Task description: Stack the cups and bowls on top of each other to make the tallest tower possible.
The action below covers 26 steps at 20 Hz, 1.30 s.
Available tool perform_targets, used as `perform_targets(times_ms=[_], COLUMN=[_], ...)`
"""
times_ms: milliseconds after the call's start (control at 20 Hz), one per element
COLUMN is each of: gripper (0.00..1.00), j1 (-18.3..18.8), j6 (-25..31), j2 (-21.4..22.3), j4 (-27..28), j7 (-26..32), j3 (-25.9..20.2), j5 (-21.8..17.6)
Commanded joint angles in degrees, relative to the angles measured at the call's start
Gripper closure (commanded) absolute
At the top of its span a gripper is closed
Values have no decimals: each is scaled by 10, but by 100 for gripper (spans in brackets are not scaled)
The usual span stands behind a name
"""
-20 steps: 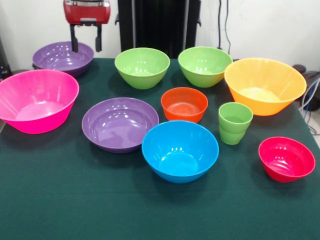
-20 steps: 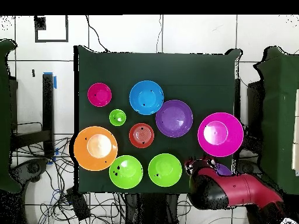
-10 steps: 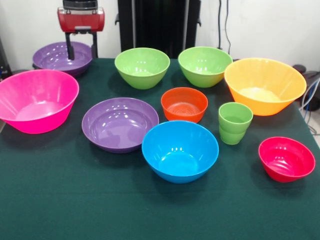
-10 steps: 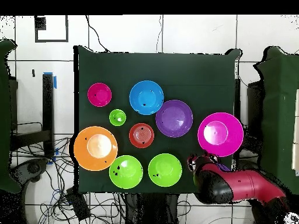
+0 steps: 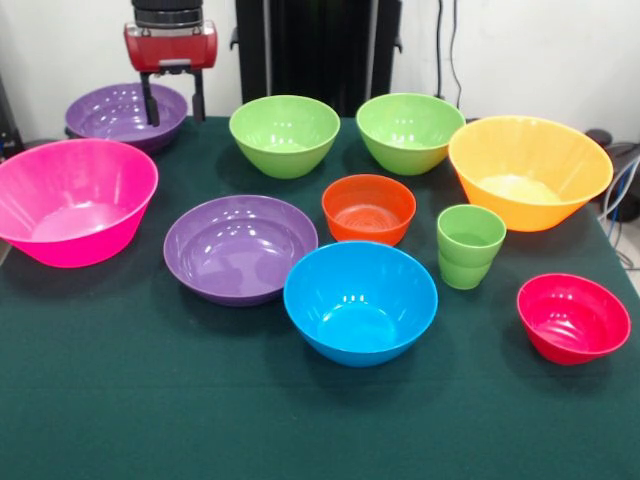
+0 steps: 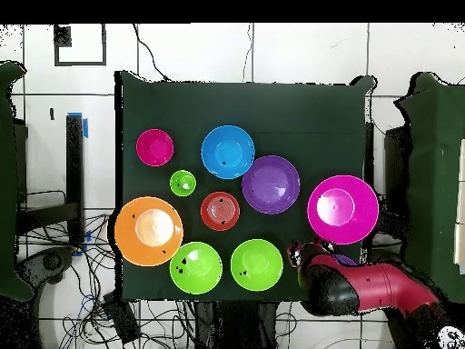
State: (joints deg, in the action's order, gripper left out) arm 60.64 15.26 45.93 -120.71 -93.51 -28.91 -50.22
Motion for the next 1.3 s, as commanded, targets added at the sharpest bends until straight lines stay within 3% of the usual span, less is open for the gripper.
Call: perform_targets(times_ms=[50, 1300], gripper=[0, 0], j1=[-36, -33], j6=[27, 58], j2=[1, -8], j4=[15, 35], j7=[36, 62], j3=[-2, -18], j5=[-56, -47])
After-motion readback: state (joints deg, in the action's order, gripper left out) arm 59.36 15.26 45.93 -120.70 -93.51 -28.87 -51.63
